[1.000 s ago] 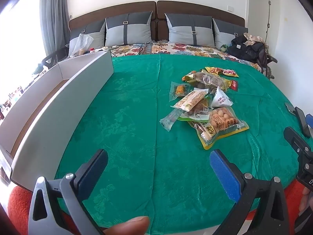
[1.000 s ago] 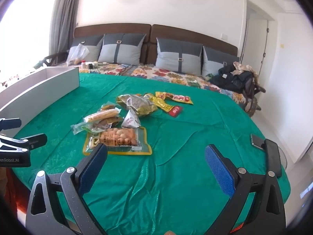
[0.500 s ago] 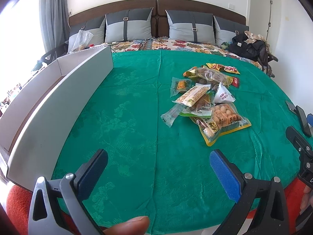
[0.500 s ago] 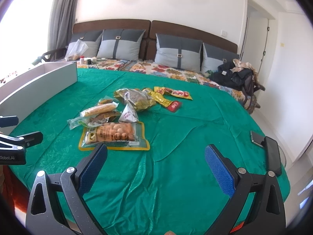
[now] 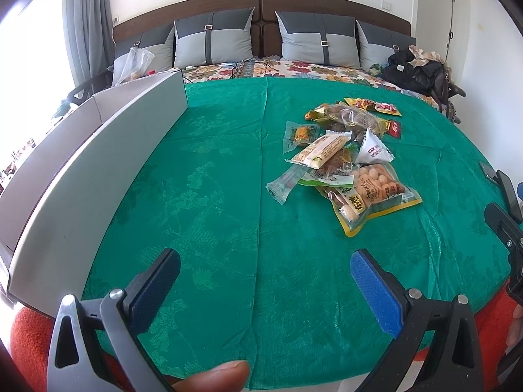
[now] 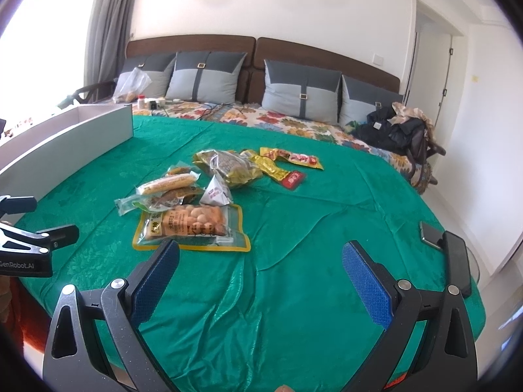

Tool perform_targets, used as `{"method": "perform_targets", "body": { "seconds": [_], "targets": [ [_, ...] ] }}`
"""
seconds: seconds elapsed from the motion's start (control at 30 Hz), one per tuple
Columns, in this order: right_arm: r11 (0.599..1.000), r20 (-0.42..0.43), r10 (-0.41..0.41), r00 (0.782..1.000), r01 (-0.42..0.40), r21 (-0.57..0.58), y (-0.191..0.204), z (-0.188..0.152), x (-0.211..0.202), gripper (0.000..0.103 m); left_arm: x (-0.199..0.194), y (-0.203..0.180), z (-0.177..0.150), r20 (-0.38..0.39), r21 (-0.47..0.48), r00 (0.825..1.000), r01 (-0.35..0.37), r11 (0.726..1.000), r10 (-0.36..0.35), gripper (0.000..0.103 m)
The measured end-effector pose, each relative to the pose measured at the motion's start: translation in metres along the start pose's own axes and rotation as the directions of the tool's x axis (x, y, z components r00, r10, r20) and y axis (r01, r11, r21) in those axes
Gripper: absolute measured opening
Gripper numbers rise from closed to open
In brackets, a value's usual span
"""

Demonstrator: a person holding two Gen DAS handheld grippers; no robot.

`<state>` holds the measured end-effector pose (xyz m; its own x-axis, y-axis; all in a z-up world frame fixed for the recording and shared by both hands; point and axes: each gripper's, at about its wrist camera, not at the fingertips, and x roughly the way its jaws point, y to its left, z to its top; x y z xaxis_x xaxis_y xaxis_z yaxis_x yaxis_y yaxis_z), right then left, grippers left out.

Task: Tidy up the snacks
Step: 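Move both grippers forward toward the snack pile on the bedspread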

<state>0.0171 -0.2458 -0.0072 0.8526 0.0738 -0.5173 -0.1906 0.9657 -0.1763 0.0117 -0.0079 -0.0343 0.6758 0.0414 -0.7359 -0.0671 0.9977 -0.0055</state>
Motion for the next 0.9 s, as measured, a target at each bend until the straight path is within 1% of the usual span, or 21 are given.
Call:
{"method": "perform_targets", "body": {
  "seconds": [0.27,0.7,0.77,0.9],
  "targets": [
    [1.0,-0.011,0.01,1.0,-0.01,-0.016,0.006,-0.001,0.001,0.101,0.001,0.004,0.0,-0.002,-0.012,1.0,0.002,1.0,-0.002,0.103],
    [0.999,-0.02,0.023,1.0,-0.023,-0.025,0.007,-0.002,0.006,0.101,0.014,0.01,-0.004,-0.065,-0.039,0.998,-0.001,0.999,-0.002,0.103],
    [0.999,-0.025,0.025,0.999,-0.026,-0.023,0.007,-0.003,0.007,0.101,0.017,0.011,-0.005,-0.082,-0.045,0.997,0.004,0.999,-0.008,0.103],
    [0.999,-0.044,0.032,0.999,-0.033,-0.025,0.01,-0.006,0.01,0.101,0.033,0.011,-0.011,-0.148,-0.058,0.989,0.02,0.998,-0.029,0.103]
  ]
}}
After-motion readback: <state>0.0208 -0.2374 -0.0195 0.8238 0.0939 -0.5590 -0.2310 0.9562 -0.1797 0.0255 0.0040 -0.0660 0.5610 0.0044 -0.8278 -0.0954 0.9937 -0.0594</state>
